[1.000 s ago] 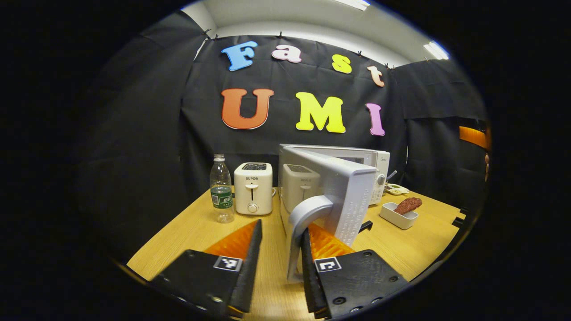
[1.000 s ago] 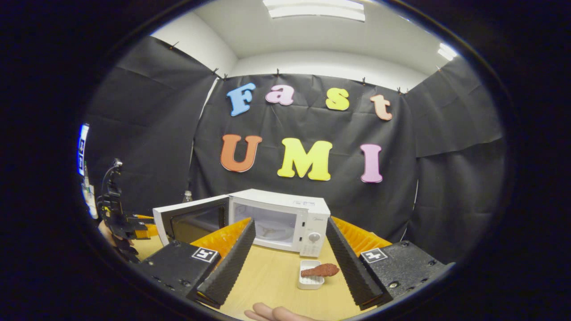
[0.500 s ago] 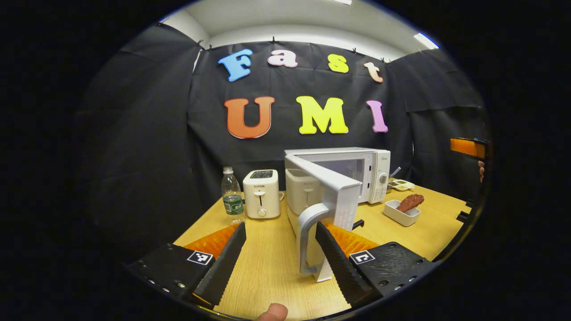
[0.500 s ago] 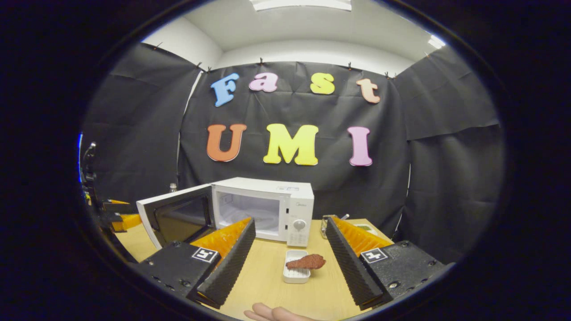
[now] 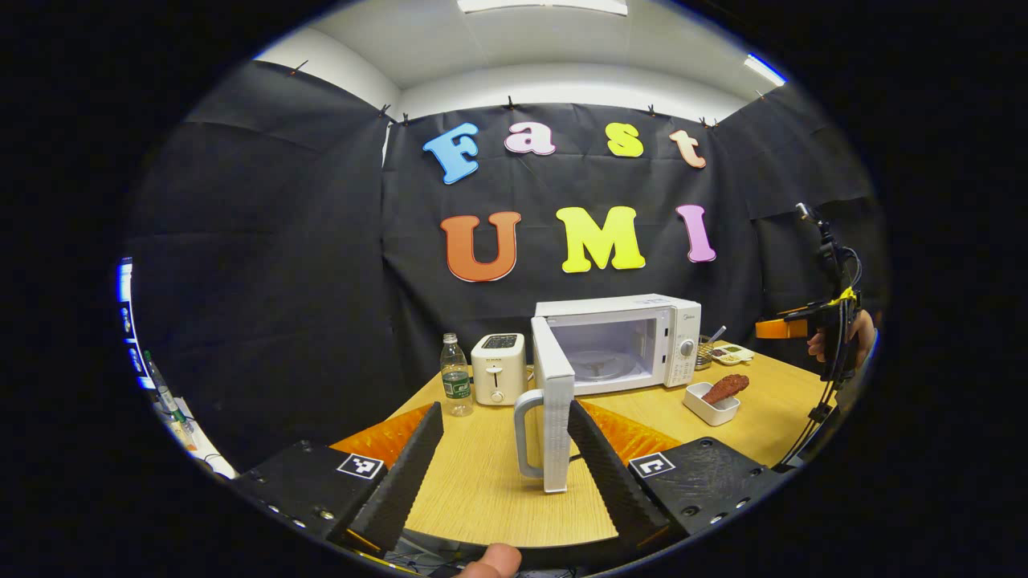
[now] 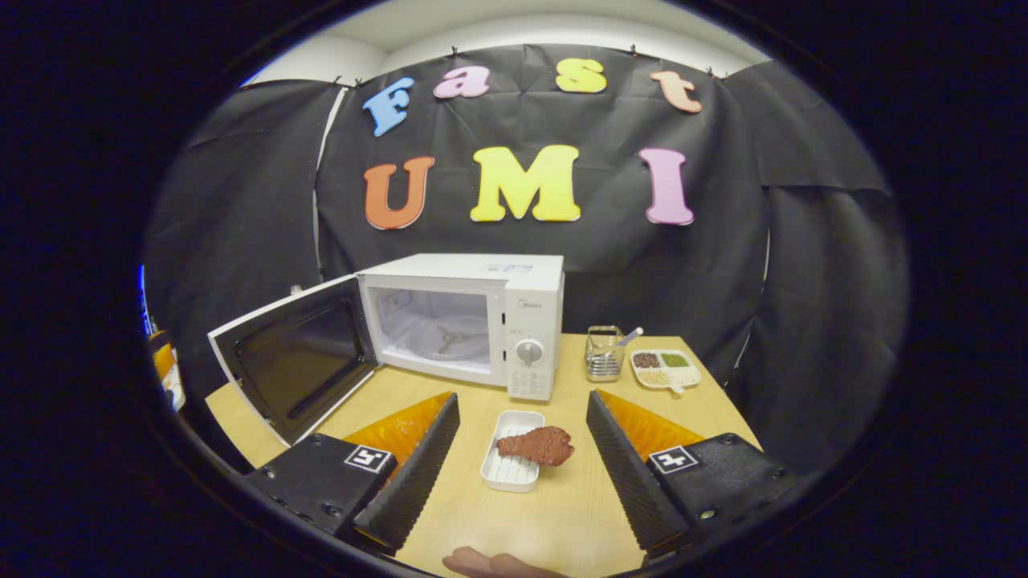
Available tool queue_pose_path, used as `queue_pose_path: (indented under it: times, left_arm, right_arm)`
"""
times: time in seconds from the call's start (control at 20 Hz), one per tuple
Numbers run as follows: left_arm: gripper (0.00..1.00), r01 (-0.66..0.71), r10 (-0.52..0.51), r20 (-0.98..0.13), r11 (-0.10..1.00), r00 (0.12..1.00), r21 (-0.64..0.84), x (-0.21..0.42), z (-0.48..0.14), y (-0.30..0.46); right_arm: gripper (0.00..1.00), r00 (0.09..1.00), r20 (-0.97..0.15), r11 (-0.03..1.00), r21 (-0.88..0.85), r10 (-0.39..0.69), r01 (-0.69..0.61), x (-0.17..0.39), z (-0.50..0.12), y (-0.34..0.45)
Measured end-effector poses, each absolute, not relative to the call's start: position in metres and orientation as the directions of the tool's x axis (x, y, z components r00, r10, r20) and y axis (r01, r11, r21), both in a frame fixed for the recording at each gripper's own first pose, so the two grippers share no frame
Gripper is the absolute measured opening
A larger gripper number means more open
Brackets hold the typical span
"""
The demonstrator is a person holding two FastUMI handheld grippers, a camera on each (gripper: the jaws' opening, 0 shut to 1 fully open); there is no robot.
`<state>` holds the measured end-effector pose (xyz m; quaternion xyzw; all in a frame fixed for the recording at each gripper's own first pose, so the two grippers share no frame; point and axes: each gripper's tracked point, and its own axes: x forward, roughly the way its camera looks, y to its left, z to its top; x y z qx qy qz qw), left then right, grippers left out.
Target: Open the microwave oven with the left hand, put the food in, and close the microwave oven.
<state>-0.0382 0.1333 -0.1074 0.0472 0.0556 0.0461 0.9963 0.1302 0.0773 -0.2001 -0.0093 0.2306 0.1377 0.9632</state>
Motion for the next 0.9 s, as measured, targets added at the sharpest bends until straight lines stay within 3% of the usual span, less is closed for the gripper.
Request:
queue_pose_path:
  times: [0.05,0.2,0.25,0.3,0.35,0.4,0.45,0.55,0.6,0.7,0.75,0.8,0.85,0.9]
  left_arm:
    - [0.95,-0.079,0.088,-0.090,0.992,0.992,0.102,-0.043,-0.099,0.121]
    - [0.95,-0.056,0.061,-0.048,0.994,0.997,0.089,-0.054,-0.082,0.091]
    - [0.95,-0.042,0.045,-0.042,0.996,0.998,0.078,-0.056,-0.082,0.081]
    - [0.95,-0.021,0.024,-0.041,0.997,0.999,0.070,-0.058,-0.082,0.071]
    - [0.95,-0.010,0.012,-0.037,0.998,0.999,0.054,-0.060,-0.081,0.065]
    - [0.95,-0.002,0.003,-0.033,0.999,0.999,0.039,-0.061,-0.080,0.060]
    - [0.95,0.008,-0.007,-0.037,1.000,0.999,0.027,-0.062,-0.081,0.057]
    - [0.95,0.007,-0.006,-0.047,1.000,0.999,0.026,-0.061,-0.083,0.056]
    - [0.95,-0.002,0.004,-0.048,1.000,0.999,0.030,-0.061,-0.083,0.058]
    - [0.95,-0.006,0.007,-0.048,1.000,0.999,0.026,-0.060,-0.082,0.057]
    - [0.95,-0.011,0.012,-0.050,1.000,0.999,0.019,-0.060,-0.083,0.058]
    - [0.95,-0.015,0.015,-0.049,1.000,0.999,0.016,-0.060,-0.083,0.060]
    - [0.95,-0.020,0.021,-0.048,1.000,0.999,0.015,-0.062,-0.082,0.063]
    - [0.95,-0.024,0.025,-0.046,1.000,0.999,0.013,-0.062,-0.082,0.065]
  right_arm:
    - [0.96,0.823,-0.489,0.953,0.061,0.288,-0.297,0.136,-0.210,0.076]
    - [1.00,0.700,-0.613,0.925,0.162,0.367,-0.344,0.154,-0.241,0.067]
    - [0.92,0.659,-0.651,0.924,0.216,0.376,-0.314,0.158,-0.252,0.062]
    - [0.97,0.605,-0.688,0.916,0.276,0.400,-0.292,0.160,-0.264,0.058]
    - [0.97,0.569,-0.697,0.900,0.332,0.436,-0.284,0.166,-0.271,0.058]
    - [0.85,0.538,-0.706,0.887,0.371,0.461,-0.274,0.172,-0.279,0.055]
    - [0.95,0.497,-0.726,0.880,0.400,0.476,-0.258,0.177,-0.288,0.052]
    - [0.92,0.416,-0.729,0.839,0.485,0.543,-0.244,0.177,-0.303,0.056]
    - [0.77,0.391,-0.725,0.823,0.519,0.567,-0.233,0.179,-0.309,0.060]
    - [0.72,0.379,-0.726,0.818,0.528,0.574,-0.227,0.186,-0.320,0.056]
    - [0.83,0.384,-0.728,0.821,0.532,0.568,-0.206,0.190,-0.323,0.053]
    - [0.69,0.378,-0.740,0.829,0.527,0.556,-0.189,0.190,-0.328,0.049]
    - [0.79,0.379,-0.737,0.826,0.535,0.559,-0.178,0.194,-0.331,0.050]
    - [0.66,0.363,-0.736,0.818,0.547,0.572,-0.179,0.191,-0.334,0.052]
